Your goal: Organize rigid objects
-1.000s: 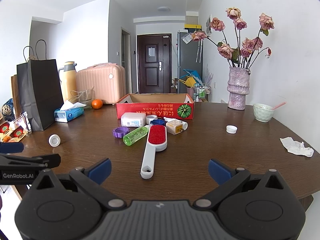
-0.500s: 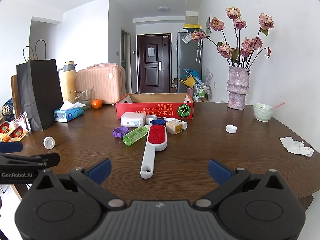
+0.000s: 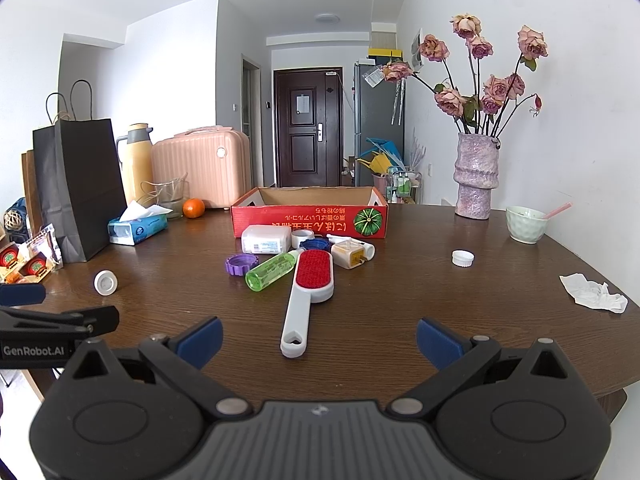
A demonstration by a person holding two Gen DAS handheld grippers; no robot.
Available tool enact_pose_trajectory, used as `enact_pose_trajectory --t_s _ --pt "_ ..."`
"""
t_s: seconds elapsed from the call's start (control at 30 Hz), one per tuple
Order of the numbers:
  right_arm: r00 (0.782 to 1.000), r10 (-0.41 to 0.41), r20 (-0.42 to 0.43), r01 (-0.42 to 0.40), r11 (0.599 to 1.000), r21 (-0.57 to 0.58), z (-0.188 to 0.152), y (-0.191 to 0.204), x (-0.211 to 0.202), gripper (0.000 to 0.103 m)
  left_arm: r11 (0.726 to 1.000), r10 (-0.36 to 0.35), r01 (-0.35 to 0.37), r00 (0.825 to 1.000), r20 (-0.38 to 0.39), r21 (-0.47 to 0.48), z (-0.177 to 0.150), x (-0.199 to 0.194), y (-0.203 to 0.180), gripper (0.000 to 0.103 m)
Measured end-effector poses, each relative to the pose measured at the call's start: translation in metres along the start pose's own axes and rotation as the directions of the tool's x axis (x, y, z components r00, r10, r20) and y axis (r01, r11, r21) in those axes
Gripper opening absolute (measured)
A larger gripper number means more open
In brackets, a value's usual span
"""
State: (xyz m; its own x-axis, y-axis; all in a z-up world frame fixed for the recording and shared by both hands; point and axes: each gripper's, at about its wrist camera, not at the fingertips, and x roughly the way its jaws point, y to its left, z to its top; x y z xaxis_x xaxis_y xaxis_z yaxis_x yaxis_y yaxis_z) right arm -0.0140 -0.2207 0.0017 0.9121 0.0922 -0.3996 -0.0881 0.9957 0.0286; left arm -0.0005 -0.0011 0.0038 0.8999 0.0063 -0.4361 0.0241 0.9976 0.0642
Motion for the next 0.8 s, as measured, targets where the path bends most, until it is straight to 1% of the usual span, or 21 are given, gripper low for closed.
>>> enact_pose_trajectory --t_s 0.33,0.8 --pt "1.000 0.004 0.001 -0.004 1.000 0.002 0.005 -0.001 0.002 0.103 1.000 0.006 -0.005 1.000 0.006 -0.007 0.003 0.001 0.001 0.103" --pt "1.000 0.015 -0.024 -0.015 1.000 0.005 0.017 -0.004 0.032 0.103 1.000 0.008 -0.008 0.999 -0.045 -0.014 0.012 0.039 0.004 0.103"
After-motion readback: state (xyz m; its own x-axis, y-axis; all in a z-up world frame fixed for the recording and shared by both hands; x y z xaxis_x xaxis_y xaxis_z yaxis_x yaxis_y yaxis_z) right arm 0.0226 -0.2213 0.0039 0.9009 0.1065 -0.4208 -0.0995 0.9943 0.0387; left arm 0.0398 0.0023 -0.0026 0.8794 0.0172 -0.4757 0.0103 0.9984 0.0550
